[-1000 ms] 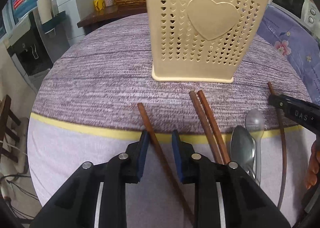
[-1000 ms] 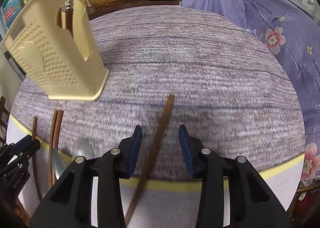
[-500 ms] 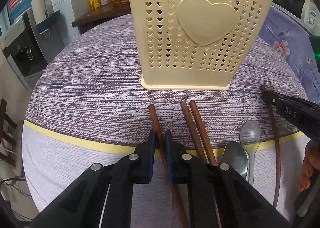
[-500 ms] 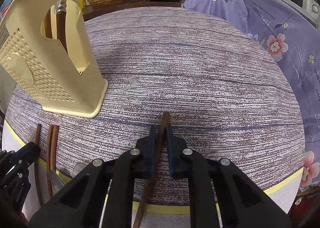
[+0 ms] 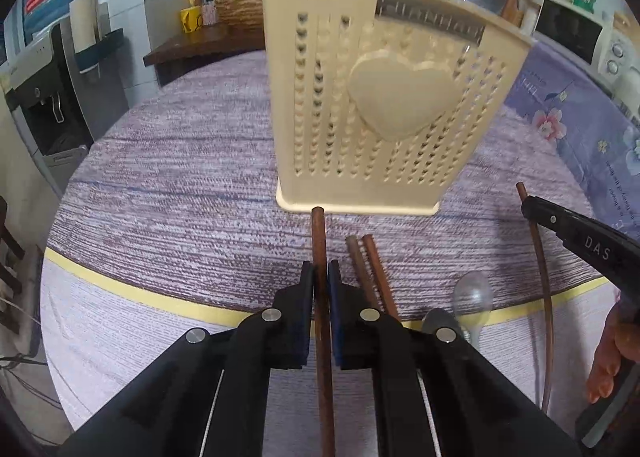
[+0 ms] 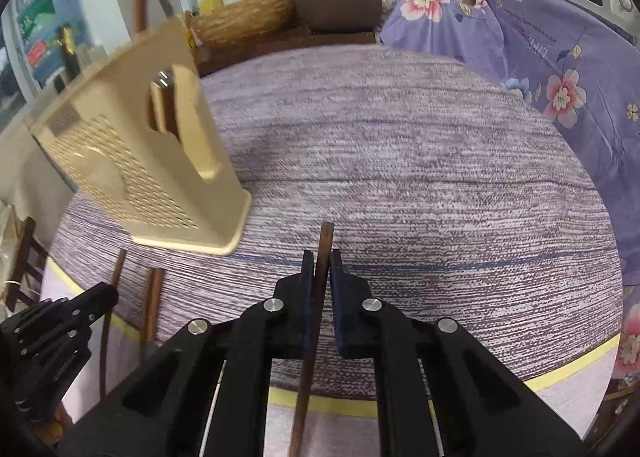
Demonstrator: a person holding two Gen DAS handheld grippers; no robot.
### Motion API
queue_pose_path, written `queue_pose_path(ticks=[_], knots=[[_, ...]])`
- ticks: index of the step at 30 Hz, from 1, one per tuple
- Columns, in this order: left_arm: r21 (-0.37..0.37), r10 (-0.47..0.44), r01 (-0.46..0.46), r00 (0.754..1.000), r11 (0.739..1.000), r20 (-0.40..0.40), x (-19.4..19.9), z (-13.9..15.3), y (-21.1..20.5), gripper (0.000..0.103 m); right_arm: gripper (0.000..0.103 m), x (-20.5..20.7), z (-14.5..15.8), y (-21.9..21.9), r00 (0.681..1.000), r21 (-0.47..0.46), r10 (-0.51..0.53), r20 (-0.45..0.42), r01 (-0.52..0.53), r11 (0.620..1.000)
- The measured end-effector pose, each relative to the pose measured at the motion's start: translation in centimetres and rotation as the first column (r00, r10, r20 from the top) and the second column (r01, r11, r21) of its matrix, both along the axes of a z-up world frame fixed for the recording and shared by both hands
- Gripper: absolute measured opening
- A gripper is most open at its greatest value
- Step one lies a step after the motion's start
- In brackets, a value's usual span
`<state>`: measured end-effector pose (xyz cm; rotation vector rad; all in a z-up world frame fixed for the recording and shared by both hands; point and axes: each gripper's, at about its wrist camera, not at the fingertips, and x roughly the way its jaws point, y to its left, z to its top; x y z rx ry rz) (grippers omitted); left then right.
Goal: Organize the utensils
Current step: 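Lift both brown chopsticks and lower them into the beige holder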
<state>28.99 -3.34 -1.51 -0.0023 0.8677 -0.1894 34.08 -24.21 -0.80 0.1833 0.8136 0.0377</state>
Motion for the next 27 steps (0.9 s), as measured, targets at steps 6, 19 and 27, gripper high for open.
queue_pose_path(ticks=[6, 19, 27], knots=[[-0.067, -0.004, 0.012, 0.993, 0.998, 0.120, -2.2, 5.0, 1.7, 0.009, 0.008, -3.4, 4.8, -0.8, 0.990, 0.027, 0.033, 0.134, -0.037, 0.999], [-0.115, 0.049, -0.014, 0.952, 0.993, 0.301, -4.3, 12.7, 5.7, 0.008, 0.008, -8.6, 13.5, -4.1, 0.941, 0.048, 0.062, 0.333, -0.083, 0.995], [-0.124, 0.063, -0.024, 0.944, 0.992, 0.323, -4.6, 13.1, 6.1, 0.008, 0.008, -9.2, 14.0, -4.3, 0.937, 0.047, 0.066, 0.343, -0.087, 0.995]])
